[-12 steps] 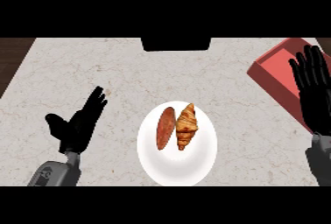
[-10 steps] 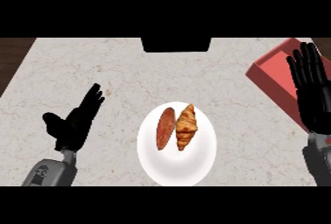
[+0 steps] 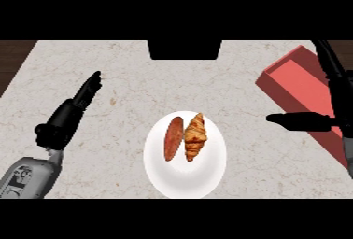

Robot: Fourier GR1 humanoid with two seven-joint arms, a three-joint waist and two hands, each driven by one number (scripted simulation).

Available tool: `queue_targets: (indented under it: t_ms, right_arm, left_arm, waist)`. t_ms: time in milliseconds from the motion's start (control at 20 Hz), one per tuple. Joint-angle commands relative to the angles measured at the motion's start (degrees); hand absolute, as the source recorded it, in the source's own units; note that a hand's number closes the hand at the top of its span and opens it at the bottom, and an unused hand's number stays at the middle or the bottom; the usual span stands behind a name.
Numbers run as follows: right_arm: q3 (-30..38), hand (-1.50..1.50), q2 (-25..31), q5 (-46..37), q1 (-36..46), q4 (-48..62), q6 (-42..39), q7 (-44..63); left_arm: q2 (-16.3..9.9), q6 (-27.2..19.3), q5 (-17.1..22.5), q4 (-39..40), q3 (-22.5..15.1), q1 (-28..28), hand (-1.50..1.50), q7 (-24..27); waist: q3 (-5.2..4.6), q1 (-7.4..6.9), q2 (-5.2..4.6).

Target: Pick the croissant from the plate and place it in the cardboard box

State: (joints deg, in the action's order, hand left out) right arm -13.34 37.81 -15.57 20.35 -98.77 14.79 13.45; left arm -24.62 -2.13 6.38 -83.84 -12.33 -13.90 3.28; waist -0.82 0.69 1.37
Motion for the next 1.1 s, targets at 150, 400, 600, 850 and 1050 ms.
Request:
queue_targets:
  t_ms: [150, 400, 600, 850, 1050]
  right_arm:
    - [-16.39, -1.50, 4.68, -19.59, 5.37, -9.90, -10.48, 18.81]
    - [-26.82, -1.50, -2.67, -25.25, 14.76, -10.92, -24.80, 34.91]
    - [-31.72, -1.50, -9.07, -21.90, 19.69, -6.36, -38.72, 44.96]
    - [-34.80, -1.50, -22.85, -18.36, 25.02, 4.36, -47.84, 54.82]
    - [-35.91, -1.50, -28.38, -18.43, 27.67, 11.53, -52.11, 59.05]
  left_arm:
    - [-1.79, 2.17, -0.50, -3.73, -0.47, 0.34, 0.00, 1.29]
    - [-1.09, 3.02, -0.95, -0.06, -0.30, -1.63, 0.00, 2.36]
    - [-0.83, 2.89, -1.95, -0.27, -0.87, -2.29, 0.00, 2.38]
    - [0.05, 2.85, -2.71, -2.02, -2.25, -0.99, 0.00, 2.31]
    - [-1.22, 3.93, -2.03, -1.04, -0.54, -1.40, 0.00, 2.79]
  waist:
    - [0.28, -1.50, -0.15]
    - [0.32, -1.92, -0.99]
    - [0.29, -2.75, -1.12]
    - [0.46, -3.44, -1.30]
    - [0.48, -2.52, -1.14]
